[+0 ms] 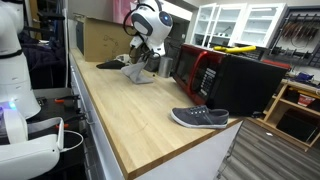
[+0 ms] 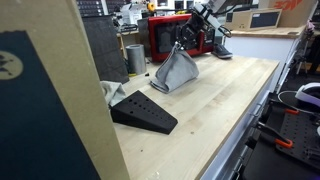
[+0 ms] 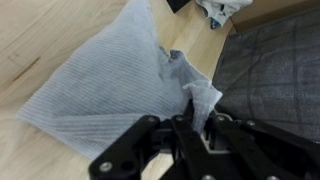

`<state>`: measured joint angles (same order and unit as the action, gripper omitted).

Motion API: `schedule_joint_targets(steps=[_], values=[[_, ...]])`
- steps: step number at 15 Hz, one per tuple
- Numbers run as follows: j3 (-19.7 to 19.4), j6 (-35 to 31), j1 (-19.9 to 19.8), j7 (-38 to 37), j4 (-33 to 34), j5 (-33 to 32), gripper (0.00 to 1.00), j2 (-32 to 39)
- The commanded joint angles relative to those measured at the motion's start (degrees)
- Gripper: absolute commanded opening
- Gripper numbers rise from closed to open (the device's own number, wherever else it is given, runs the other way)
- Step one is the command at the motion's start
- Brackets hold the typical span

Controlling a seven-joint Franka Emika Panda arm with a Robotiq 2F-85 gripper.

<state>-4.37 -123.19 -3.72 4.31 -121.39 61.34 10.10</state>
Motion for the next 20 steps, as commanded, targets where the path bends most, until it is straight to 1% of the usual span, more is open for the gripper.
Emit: schedule_joint_targets(steps=[1,2,3,4,9,11,13,14,16,20], values=[[0.4,-1.9,-0.1,-3.0,3.2,1.8,0.02,3.2],[0.5,-2.5,-0.1,-3.1,3.4,2.1,0.02,3.6],[0.6,-3.5,0.1,-2.6,3.5,2.3,0.32,3.9],[0.8,-4.2,0.1,-2.0,3.7,2.6,0.34,4.2],[2.1,-10.4,0.8,2.4,3.0,3.8,0.7,3.0],[3.0,-14.4,1.5,6.0,1.8,4.0,0.86,1.4],[4.1,-17.9,2.1,10.0,0.6,4.2,0.99,-0.4],[4.8,-19.1,2.4,11.9,-0.1,4.4,1.0,-1.4],[6.0,-19.4,2.8,14.7,-1.6,4.9,1.0,-3.3],[7.1,-14.7,3.6,16.1,-3.8,3.7,1.0,-4.4]])
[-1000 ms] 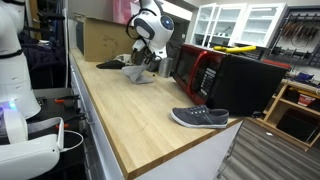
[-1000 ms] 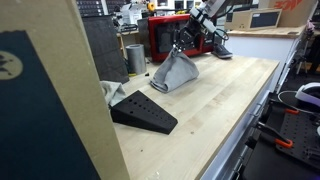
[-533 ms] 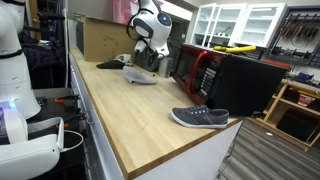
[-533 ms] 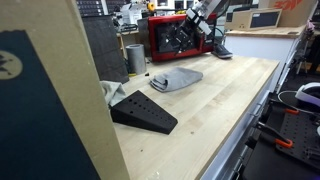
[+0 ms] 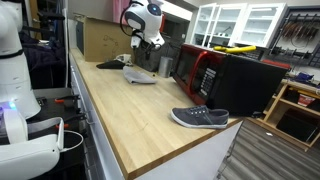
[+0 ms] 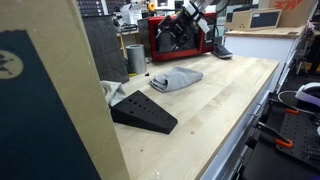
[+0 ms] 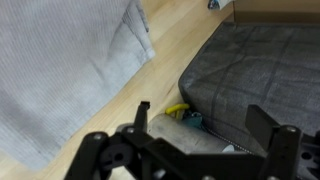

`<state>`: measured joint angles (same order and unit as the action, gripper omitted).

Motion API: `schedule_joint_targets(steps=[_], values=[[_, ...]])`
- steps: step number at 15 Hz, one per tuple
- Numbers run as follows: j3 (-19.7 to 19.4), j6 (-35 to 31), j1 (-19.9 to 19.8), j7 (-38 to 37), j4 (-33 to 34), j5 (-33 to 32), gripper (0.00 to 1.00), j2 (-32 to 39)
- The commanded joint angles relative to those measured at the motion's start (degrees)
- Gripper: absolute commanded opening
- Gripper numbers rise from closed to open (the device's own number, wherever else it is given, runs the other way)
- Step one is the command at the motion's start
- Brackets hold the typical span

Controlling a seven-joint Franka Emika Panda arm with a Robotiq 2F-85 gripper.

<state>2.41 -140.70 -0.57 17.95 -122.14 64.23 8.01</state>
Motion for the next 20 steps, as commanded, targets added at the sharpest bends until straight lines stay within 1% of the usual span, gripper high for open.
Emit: schedule_joint_targets(steps=[1,2,4,6,9,15,16,17,20], values=[[0.4,3.6,0.8,2.1,-3.5,0.1,1.0,-2.3],[0.5,4.7,1.0,2.6,-3.9,-0.3,1.0,-1.9],[0.5,4.7,1.7,1.5,-4.1,-2.1,1.0,-0.3],[0.7,3.1,2.6,0.3,-4.5,-4.5,1.0,1.3],[1.1,0.6,3.5,0.5,-4.5,-7.9,1.0,3.7],[2.7,-6.8,5.2,-0.8,-3.7,-15.2,1.0,7.1],[3.1,-8.1,5.5,-0.9,-3.6,-16.3,0.79,7.5],[3.5,-9.1,5.6,-1.1,-3.6,-17.5,0.74,7.7],[4.6,-11.9,5.7,-1.2,-3.7,-20.4,0.51,8.5]])
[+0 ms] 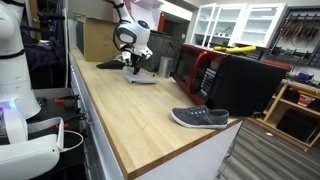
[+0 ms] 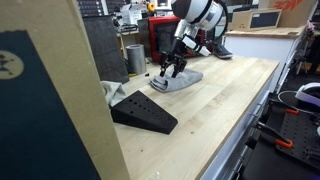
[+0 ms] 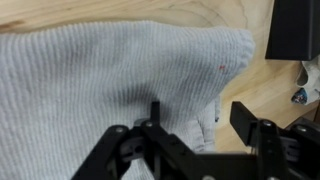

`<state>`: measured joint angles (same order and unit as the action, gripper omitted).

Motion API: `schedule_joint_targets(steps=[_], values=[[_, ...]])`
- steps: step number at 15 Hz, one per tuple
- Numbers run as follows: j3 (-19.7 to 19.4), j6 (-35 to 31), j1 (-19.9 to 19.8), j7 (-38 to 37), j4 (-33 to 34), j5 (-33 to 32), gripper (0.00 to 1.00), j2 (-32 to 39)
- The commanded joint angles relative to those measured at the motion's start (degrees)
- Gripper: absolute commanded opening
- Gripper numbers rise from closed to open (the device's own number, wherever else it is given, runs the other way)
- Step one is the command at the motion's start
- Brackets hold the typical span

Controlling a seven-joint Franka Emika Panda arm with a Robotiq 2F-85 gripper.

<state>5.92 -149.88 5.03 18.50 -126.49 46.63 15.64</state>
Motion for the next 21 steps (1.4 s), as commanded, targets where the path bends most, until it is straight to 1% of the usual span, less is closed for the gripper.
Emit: schedule_joint_targets(steps=[1,6,7,8,9,10,11,12,14,15,17,19,20,21], values=[[1.4,-3.9,0.0,-1.7,0.7,-3.6,0.43,1.2],[2.9,-8.0,-0.6,-1.7,0.6,-6.4,0.05,2.3],[3.1,-8.7,-0.7,-1.9,0.5,-7.1,0.01,2.4],[3.3,-9.5,-0.8,-2.2,0.4,-7.6,0.0,2.6],[3.4,-9.9,-0.9,-2.4,0.3,-8.2,0.33,2.7],[3.7,-10.3,-1.1,-2.5,0.1,-8.4,0.29,2.4],[4.0,-10.7,-1.3,-2.7,-0.1,-8.7,0.3,2.0],[4.4,-11.0,-1.7,-2.2,-0.6,-8.6,0.36,1.1],[5.8,-11.0,-2.7,-0.7,-1.7,-7.4,0.51,-1.3],[5.5,-10.4,-2.0,1.3,-1.9,-4.9,0.59,-2.6],[6.4,-9.6,-2.8,2.4,-2.6,-2.7,0.73,-5.1],[6.0,-9.4,-2.9,2.3,-2.8,-1.8,0.88,-6.5],[5.3,-10.7,-2.7,1.1,-3.3,-2.4,0.97,-7.0],[4.9,-11.2,-2.8,0.7,-3.6,-2.5,0.99,-7.4]])
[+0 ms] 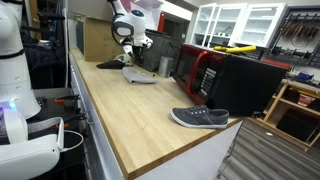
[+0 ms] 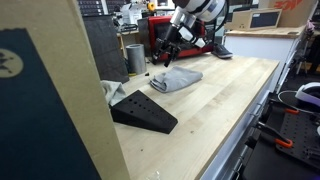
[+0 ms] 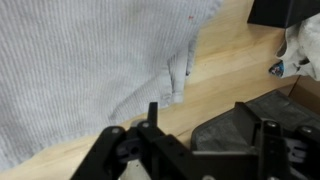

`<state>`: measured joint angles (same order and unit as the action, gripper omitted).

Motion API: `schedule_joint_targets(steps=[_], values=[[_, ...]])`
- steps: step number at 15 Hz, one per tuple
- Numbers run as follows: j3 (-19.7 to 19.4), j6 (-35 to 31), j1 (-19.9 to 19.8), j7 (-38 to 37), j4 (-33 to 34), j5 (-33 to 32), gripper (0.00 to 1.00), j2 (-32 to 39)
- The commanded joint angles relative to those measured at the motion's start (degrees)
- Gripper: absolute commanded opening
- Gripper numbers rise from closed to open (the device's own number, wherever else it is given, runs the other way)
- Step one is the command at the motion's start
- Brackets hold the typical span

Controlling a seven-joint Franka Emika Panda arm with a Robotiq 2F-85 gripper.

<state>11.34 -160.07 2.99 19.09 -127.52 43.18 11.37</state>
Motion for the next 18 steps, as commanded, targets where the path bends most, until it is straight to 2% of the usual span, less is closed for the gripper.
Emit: schedule_joint_targets(steps=[1,3,6,9,10,12,18], values=[[-1.2,-0.7,-1.0,-0.9,-2.9,0.3,1.0,-3.7],[-3.2,0.1,-1.3,-4.0,-4.0,-2.3,1.0,-4.4],[-6.0,2.2,-1.3,-10.6,-5.7,-9.6,1.0,-4.9],[-7.3,4.5,-1.5,-16.0,-6.1,-15.8,1.0,-4.1],[-7.4,5.4,-1.6,-17.3,-5.9,-17.2,0.75,-3.8],[-7.5,6.6,-1.5,-19.5,-5.7,-19.3,0.66,-3.7],[-8.3,10.1,-0.6,-27.7,-5.1,-27.4,0.2,-2.7]])
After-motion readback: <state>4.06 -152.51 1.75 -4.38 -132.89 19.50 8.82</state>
